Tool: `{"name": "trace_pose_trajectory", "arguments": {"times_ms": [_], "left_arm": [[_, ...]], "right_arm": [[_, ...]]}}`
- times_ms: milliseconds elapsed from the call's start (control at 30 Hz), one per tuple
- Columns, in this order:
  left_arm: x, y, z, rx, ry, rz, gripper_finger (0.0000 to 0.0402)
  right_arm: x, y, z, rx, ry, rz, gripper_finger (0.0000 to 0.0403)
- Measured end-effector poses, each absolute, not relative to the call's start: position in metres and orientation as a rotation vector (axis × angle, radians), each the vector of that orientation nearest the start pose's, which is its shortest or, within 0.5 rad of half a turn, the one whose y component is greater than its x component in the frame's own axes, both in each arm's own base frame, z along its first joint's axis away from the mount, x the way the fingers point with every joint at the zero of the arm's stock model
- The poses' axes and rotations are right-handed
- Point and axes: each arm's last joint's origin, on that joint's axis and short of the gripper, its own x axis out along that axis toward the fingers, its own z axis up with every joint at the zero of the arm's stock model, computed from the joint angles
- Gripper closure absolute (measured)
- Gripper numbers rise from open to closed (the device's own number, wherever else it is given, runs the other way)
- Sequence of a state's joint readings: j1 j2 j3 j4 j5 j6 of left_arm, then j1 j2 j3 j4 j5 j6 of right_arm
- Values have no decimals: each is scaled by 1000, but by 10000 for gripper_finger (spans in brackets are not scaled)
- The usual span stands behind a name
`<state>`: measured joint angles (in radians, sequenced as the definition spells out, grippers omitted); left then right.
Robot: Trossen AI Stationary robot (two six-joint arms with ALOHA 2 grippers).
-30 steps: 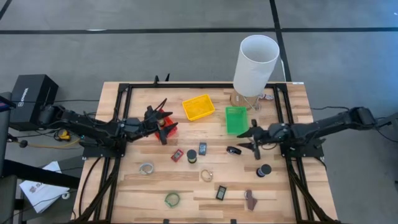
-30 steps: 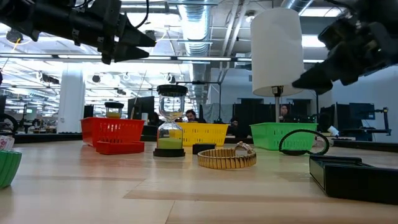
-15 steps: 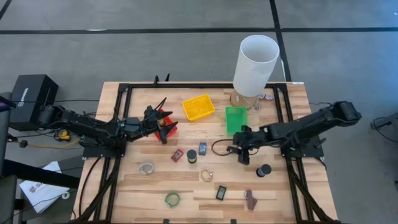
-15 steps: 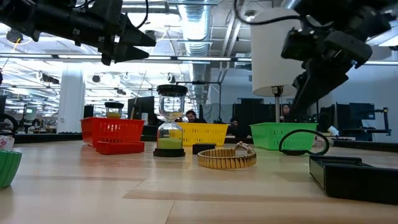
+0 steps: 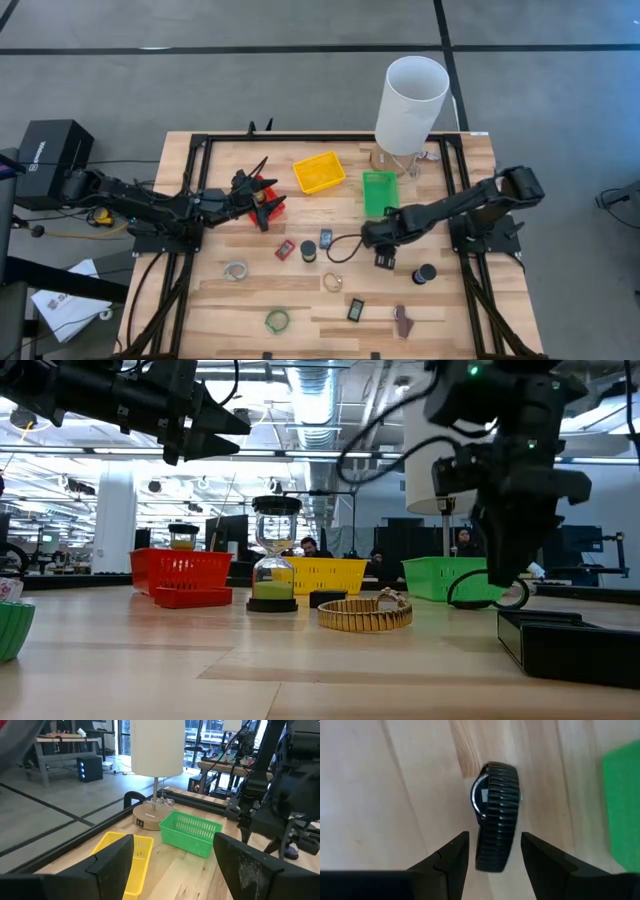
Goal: Pick & Place Office items
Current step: Put the black watch into the yellow basket
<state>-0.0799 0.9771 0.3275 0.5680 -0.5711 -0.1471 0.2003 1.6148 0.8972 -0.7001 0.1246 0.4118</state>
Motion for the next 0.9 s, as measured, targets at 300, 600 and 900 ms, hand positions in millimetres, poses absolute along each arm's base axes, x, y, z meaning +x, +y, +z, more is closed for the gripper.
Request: {"name": "trace_pose_trajectory", "arguments": {"times_ms": [300, 600, 900], "left_arm": [[196, 0, 215, -118, 42, 495, 133], [196, 0, 215, -118, 40, 495, 133], [196, 0, 214, -118, 42, 495, 133]], "right_arm": [[279, 53, 155, 89, 1458, -245, 232], [281, 49, 155, 114, 1444, -241, 246], [285, 35, 147, 153, 1467, -282, 333]]}}
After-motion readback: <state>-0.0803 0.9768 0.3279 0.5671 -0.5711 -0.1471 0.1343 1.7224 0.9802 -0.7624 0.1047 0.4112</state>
